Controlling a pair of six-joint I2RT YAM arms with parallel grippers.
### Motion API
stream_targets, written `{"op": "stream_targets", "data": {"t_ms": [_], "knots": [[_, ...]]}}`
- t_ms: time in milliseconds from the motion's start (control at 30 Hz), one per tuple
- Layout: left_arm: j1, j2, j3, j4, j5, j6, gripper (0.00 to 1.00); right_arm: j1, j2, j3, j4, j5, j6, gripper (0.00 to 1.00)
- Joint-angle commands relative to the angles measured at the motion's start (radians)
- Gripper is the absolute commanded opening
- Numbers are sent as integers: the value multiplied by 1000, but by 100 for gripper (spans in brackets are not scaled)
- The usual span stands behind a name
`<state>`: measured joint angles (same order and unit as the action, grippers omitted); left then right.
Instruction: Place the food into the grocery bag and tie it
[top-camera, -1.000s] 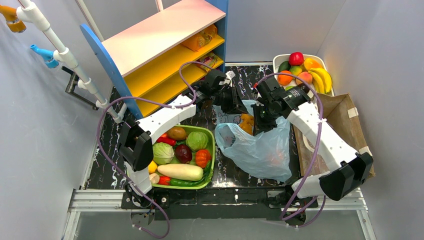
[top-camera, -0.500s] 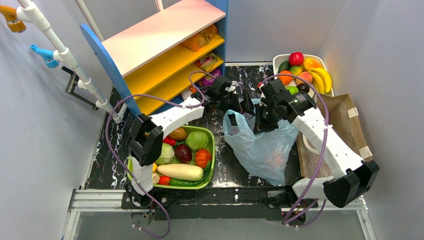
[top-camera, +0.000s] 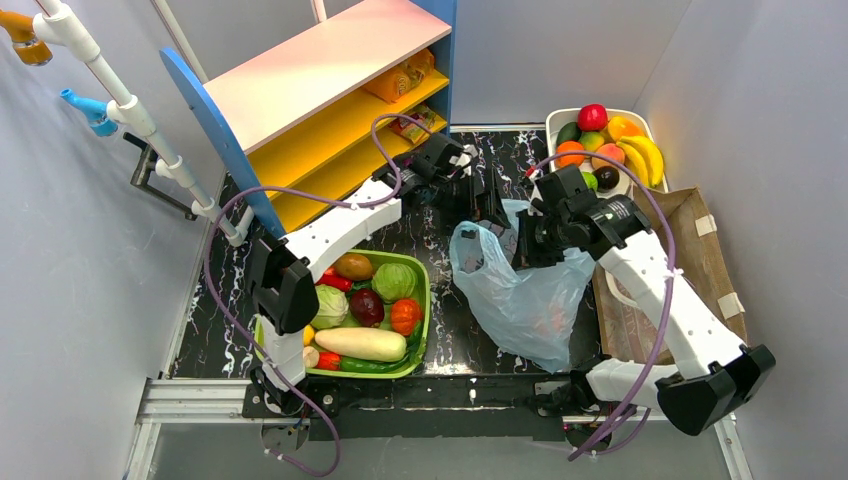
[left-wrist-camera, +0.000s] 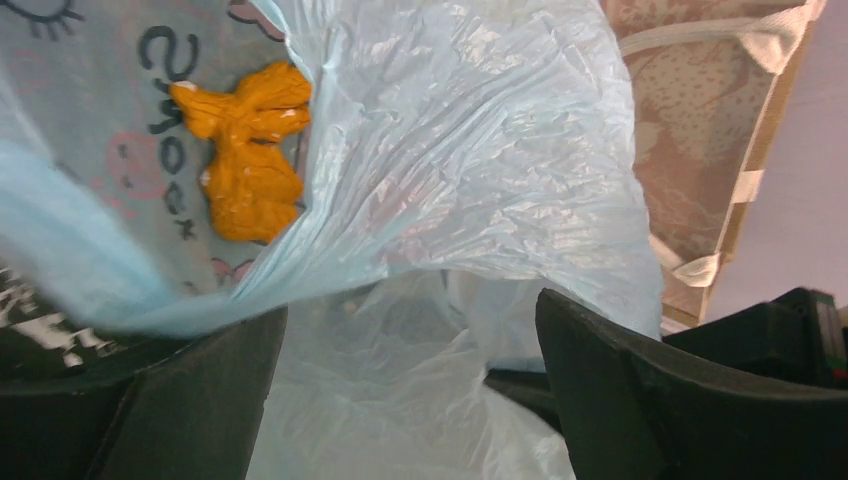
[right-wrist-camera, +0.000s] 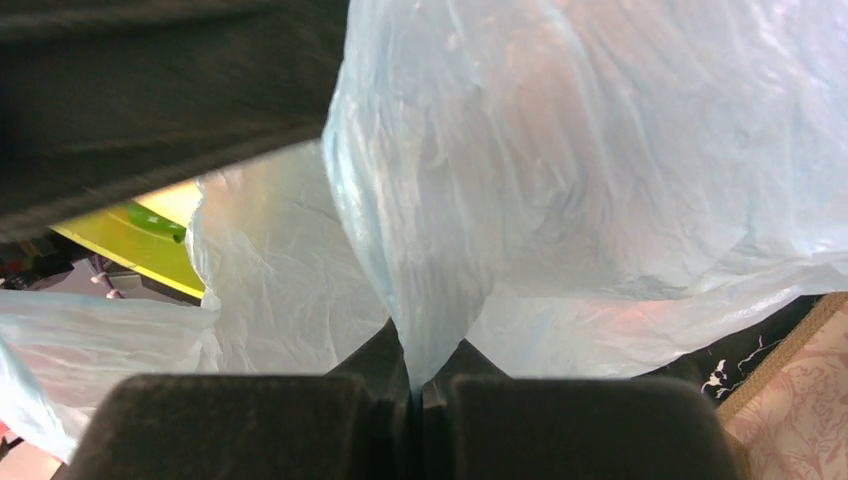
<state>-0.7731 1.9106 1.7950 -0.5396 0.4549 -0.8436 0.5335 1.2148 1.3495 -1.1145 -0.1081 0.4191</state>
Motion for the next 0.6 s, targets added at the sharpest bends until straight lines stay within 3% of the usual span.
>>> {"op": "stream_targets", "data": {"t_ms": [0, 267, 567], "knots": [[20, -117, 11, -162, -107, 111, 92, -9, -70, -43, 31, -7, -10, 1], [59, -199, -130, -162, -145, 127, 91, -14, -153, -93, 42, -10, -19, 1], [61, -215, -248, -130, -147, 21, 96, -15, -117, -41, 33, -27, -1, 1]]}}
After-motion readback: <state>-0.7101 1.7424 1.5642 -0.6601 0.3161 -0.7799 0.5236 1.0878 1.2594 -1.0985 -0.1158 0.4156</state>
